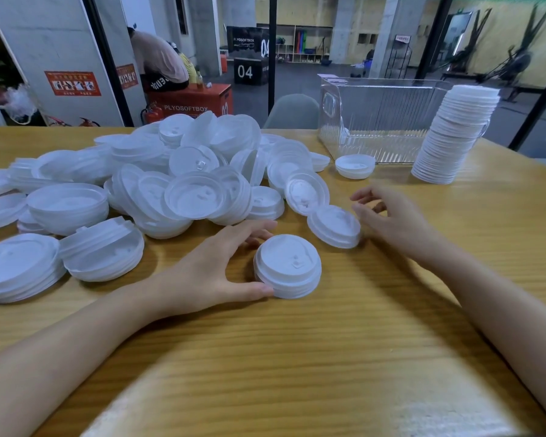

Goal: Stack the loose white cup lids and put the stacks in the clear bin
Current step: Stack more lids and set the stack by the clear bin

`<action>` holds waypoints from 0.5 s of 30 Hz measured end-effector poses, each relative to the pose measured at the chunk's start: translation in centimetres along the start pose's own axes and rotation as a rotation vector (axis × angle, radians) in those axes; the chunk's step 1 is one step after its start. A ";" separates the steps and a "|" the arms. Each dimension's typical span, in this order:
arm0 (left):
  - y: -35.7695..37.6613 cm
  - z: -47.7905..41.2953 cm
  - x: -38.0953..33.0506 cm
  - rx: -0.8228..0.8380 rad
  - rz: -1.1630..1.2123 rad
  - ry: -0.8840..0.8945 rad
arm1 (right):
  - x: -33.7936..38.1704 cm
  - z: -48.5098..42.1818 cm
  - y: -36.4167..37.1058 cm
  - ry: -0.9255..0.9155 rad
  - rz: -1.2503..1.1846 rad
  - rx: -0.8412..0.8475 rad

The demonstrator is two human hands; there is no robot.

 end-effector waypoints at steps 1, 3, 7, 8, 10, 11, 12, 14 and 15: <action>0.0 0.0 0.0 0.003 -0.002 0.001 | 0.0 0.1 0.3 -0.009 0.032 0.065; 0.0 0.0 0.1 0.006 -0.006 -0.001 | 0.1 0.5 0.8 -0.006 0.160 0.230; 0.1 0.0 0.3 0.017 -0.023 -0.012 | 0.4 1.1 0.7 -0.011 0.315 0.359; 0.1 0.1 0.3 0.019 -0.025 -0.014 | 0.3 1.1 0.7 -0.016 0.333 0.367; 0.1 0.1 0.4 0.021 -0.026 -0.017 | 0.1 0.8 0.8 -0.038 0.376 0.346; 0.1 0.1 0.4 0.022 -0.026 -0.019 | 0.1 0.7 0.7 -0.059 0.368 0.311; 0.2 0.1 0.4 0.023 -0.027 -0.020 | 0.4 0.7 0.6 -0.093 0.322 0.265; 0.2 0.1 0.4 0.024 -0.027 -0.023 | 1.4 1.0 0.5 -0.187 0.152 0.189; 0.2 0.1 0.4 0.027 -0.026 -0.026 | 2.0 1.4 0.6 -0.235 0.070 0.181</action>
Point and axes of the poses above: each hand's wrist, its own z-axis away from the middle knuckle, its own y-axis out of the palm, x = y × z, the point moved 3 cm from there along -z, towards the middle knuckle, and after that the axes turned 14 degrees about -z, right-handed, at the moved point
